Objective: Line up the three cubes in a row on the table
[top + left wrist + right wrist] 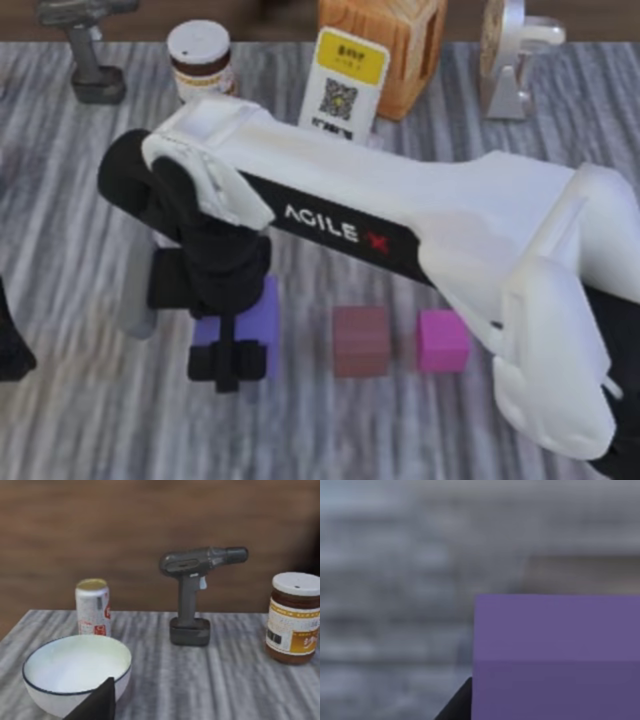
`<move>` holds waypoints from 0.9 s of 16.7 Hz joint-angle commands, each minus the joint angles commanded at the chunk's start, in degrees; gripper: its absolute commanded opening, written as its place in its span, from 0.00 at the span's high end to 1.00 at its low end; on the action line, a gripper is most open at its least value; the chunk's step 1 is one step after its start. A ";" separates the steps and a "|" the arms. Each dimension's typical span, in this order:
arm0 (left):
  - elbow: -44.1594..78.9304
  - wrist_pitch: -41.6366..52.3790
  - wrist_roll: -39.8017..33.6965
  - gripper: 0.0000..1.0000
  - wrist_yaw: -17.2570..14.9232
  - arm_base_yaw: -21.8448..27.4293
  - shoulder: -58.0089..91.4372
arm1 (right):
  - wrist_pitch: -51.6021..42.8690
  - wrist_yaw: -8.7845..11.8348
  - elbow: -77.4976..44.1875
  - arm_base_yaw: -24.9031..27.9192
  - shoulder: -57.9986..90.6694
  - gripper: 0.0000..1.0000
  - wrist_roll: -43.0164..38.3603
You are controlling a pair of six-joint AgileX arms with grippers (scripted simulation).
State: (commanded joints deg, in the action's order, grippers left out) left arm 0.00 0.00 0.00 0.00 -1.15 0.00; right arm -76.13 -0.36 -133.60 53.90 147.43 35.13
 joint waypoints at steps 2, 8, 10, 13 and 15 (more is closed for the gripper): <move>0.00 0.00 0.00 0.00 0.00 0.00 0.00 | 3.31 -0.03 3.62 0.09 -0.43 1.00 0.05; 0.00 0.00 0.00 0.00 0.00 0.00 0.00 | 4.48 -0.05 4.78 0.17 -0.54 0.92 0.10; 0.00 0.00 0.00 0.00 0.00 0.00 0.00 | 4.48 -0.05 4.78 0.17 -0.54 0.77 0.10; 0.00 0.00 0.00 0.00 0.00 0.00 0.00 | 4.48 -0.05 4.78 0.17 -0.54 0.55 0.10; 0.00 0.00 0.00 0.00 0.00 0.00 0.00 | 4.48 -0.05 4.78 0.17 -0.54 0.40 0.10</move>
State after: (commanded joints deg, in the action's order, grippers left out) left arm 0.00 0.00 0.00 0.00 -1.15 0.00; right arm -71.65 -0.41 -128.82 54.07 146.89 35.23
